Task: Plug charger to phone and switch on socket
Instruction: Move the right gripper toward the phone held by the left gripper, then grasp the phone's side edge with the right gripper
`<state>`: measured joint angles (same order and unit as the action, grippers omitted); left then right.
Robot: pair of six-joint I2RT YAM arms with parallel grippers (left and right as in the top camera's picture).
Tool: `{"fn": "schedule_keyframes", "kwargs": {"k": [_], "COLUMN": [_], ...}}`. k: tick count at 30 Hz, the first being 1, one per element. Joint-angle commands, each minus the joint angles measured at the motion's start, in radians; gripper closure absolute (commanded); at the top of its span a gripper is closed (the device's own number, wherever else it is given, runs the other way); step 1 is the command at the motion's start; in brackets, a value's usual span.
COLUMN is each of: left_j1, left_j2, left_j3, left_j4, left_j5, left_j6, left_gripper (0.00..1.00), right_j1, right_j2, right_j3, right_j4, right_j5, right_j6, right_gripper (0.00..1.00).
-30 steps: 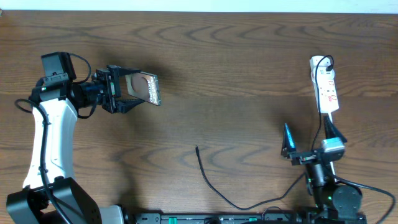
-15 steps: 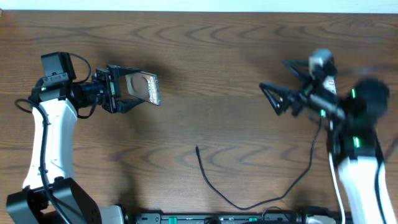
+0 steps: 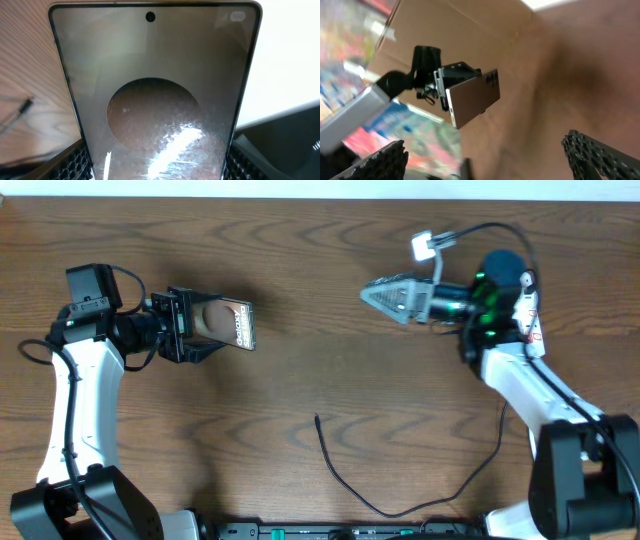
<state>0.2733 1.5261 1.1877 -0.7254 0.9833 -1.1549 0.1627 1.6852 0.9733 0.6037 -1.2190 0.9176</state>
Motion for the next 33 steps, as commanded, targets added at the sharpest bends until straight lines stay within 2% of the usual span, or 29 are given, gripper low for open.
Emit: {"fn": "schedule_keyframes", "kwargs": {"k": [1,6,13,18,33], "left_j1": [0.002,0.002,-0.037,-0.092,-0.18], "left_j2": [-0.019,-0.019,-0.019,-0.019,-0.019], "left_j3": [0.026,0.026,0.026,0.026,0.026], "left_j4": [0.001,-0.032,-0.043,-0.043,-0.043], "left_j5": [-0.092,-0.187,-0.214,-0.263,-0.302], "left_j6": [0.001,0.002,0.001,-0.012,-0.037], "left_gripper": [0.93,0.93,0.93,0.93,0.93], "right_j1": [0.076,0.163,0.256,0.312,0.372], "right_j2": [0.03,0.04,0.043,0.043,0.043], "right_j3": [0.013,0.013,0.013,0.013,0.012], "right_j4": [0.007,0.007,0.002,-0.087,-0.201], "right_j5": [0.097,0.145,0.169,0.226,0.349], "right_j6": [0.159,0.142,0.067,0.014,-0.037], "right_gripper": [0.01,0.01,0.01,0.01,0.01]}}
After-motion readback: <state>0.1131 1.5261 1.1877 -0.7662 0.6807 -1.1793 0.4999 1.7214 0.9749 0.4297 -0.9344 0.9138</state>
